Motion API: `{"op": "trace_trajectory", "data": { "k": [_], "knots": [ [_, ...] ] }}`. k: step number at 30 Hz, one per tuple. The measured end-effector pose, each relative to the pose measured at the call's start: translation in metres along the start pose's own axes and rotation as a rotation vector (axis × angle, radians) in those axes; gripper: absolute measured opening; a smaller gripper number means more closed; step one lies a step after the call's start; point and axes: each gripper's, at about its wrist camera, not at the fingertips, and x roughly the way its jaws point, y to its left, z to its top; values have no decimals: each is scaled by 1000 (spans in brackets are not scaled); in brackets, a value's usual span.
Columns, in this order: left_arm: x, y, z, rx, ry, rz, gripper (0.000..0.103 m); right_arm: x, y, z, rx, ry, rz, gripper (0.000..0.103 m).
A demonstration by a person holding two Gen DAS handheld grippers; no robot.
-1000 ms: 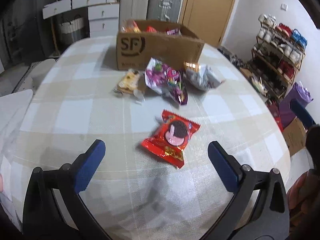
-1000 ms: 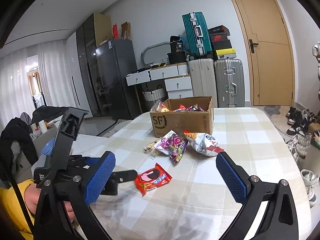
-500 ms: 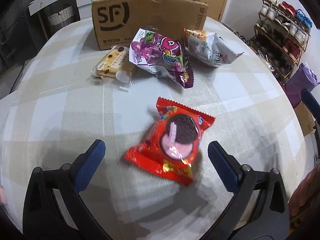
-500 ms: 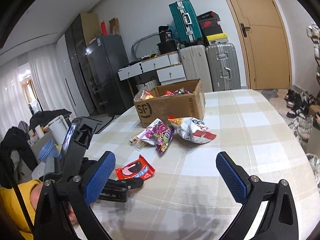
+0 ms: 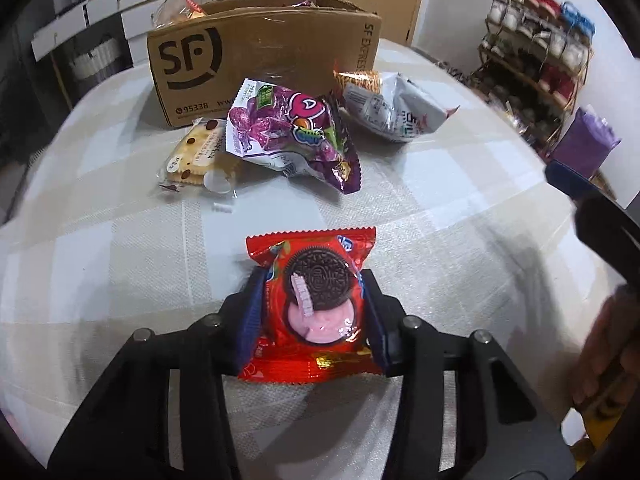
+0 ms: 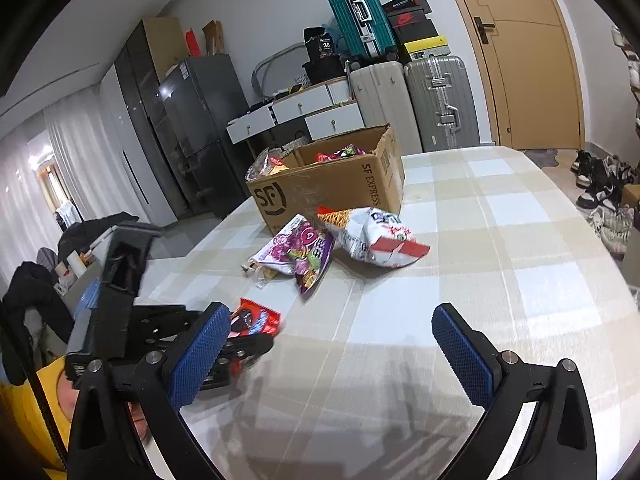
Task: Organize snacks
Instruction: 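Grasp the red cookie pack with the left tool while the right tool grasps the white noodle-snack bag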
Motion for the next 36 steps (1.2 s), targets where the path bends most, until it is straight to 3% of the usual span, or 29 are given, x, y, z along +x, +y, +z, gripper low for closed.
{"op": "trace_trajectory", "data": {
  "k": [3,10,16,22,25,26,29,36],
  "knots": [
    [-2,9,1,-32,-4,-52,42,10,-2,12,-25,24,-13,102],
    [-7,27,4,-63,-12,-80,42,49,-16,54,-91,69,-30,102],
    [-23,41,-11,-87,-33,-89,42,114,-36,81,-121,214,39,102],
    [-28,50,-21,-110,-28,-90,42,162,-50,86,-147,321,44,102],
    [-30,52,-23,-120,-30,-81,42,176,-56,84,-94,374,111,90],
    [-31,52,-23,-127,-31,-81,42,178,-56,83,-80,385,133,78],
    [-38,52,-25,-139,-41,-79,42,175,-47,78,-111,385,137,57],
    [-60,45,-30,-131,-62,-84,42,142,-41,65,-53,366,163,55]
  ]
}}
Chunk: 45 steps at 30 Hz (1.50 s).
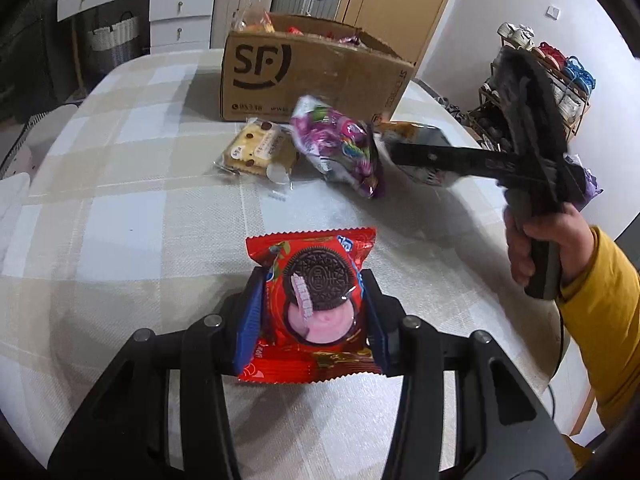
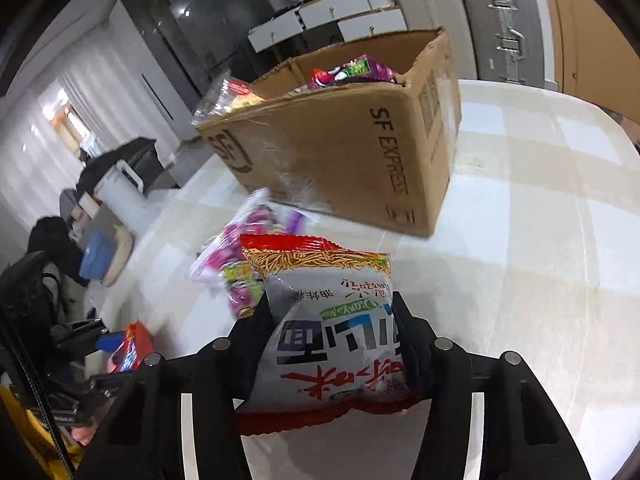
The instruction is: Organize snacks
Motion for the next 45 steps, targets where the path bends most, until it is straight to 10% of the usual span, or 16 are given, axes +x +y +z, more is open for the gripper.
{"op": "trace_trajectory", "data": {
  "k": [21,45],
  "knots": [
    [-94,-45,-11,30,-148,44,42,-159,98,-89,122,-342,267,55],
    [-150,-51,2,57,-239,65,42,-189,118,-90,73,-396,223,55]
  ]
}}
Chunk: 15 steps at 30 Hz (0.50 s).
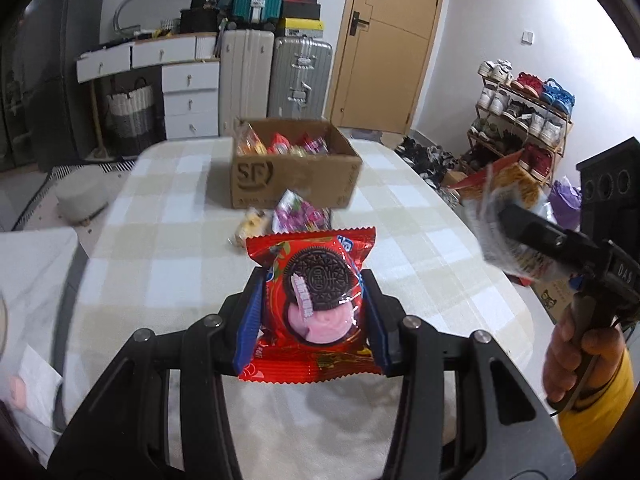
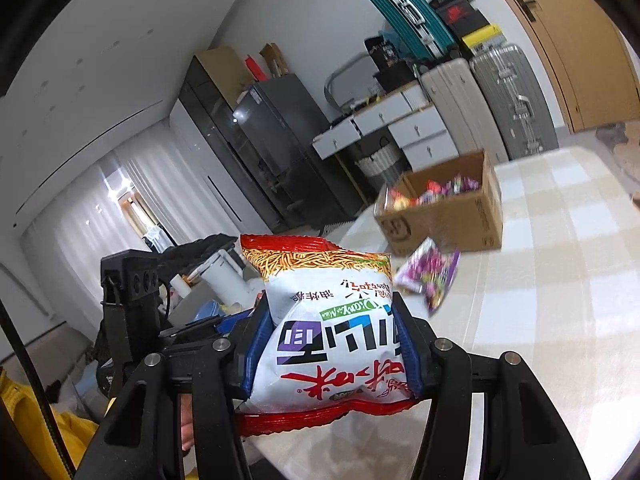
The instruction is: Organize snacks
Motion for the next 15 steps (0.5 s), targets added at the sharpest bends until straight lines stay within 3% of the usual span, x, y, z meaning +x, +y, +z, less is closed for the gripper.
{"op": "trace_trajectory", "data": {
  "k": [3,6,11,15],
  "knots": [
    [-5,9,25,1,-34,27,42,0,1,26,-23,-15,-27,55],
    [-7,13,54,37,-87,117,42,3,2,54,-48,-30,-39,55],
    [11,26,101,37,-84,82,42,15,0,103,-94,-44,-67,55],
    [47,38,142,20,-17,14,42,36,-9,140,-111,-30,-86,55]
  ]
}}
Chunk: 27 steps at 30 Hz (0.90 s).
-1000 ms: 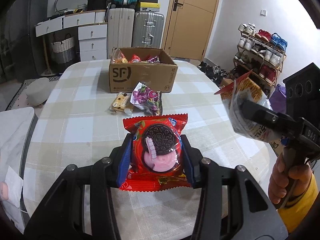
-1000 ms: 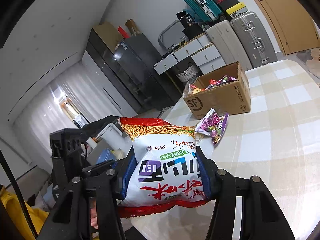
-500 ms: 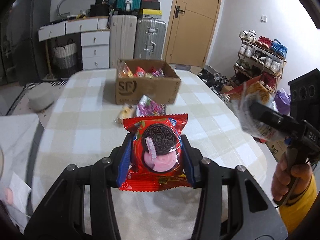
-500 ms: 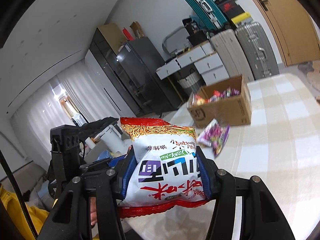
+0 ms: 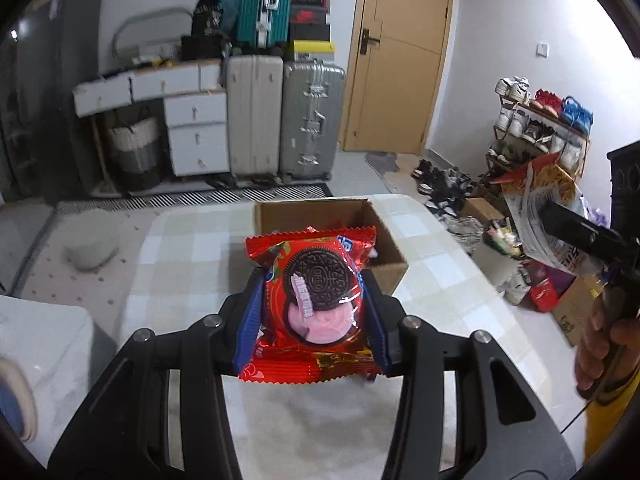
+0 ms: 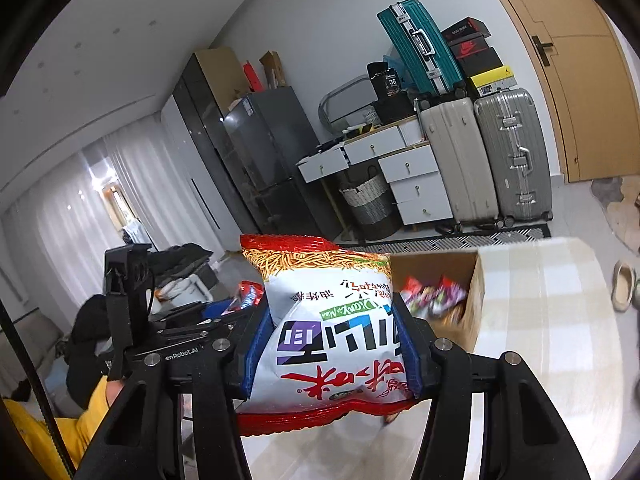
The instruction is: Organize snacks
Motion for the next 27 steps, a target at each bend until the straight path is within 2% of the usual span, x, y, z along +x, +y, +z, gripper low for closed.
{"op": "trace_trajectory", "data": {
  "k": [3,7,9,12,18,22,24,27],
  "knots": [
    [34,5,30,10,36,22,42,25,-10,27,-12,10,-11,55],
    [79,15,61,-11,98,4,42,63,-27,62,10,19,-28,55],
    [96,17,75,25,67,52,42,82,-36,74,16,24,-41,55],
    [131,19,96,42,95,56,42,115,-52,85,34,58,-60,55],
    [208,36,116,-15,230,-1,42,179,-88,91,68,129,-127,55],
    [241,41,112,-6,267,19,40,212,-110,78,87,192,-154,55],
    [255,38,107,4,283,-11,40,225,-118,70,81,218,-166,55],
    [264,35,101,30,292,-1,40,233,-125,60,89,239,-177,55]
  ]
}}
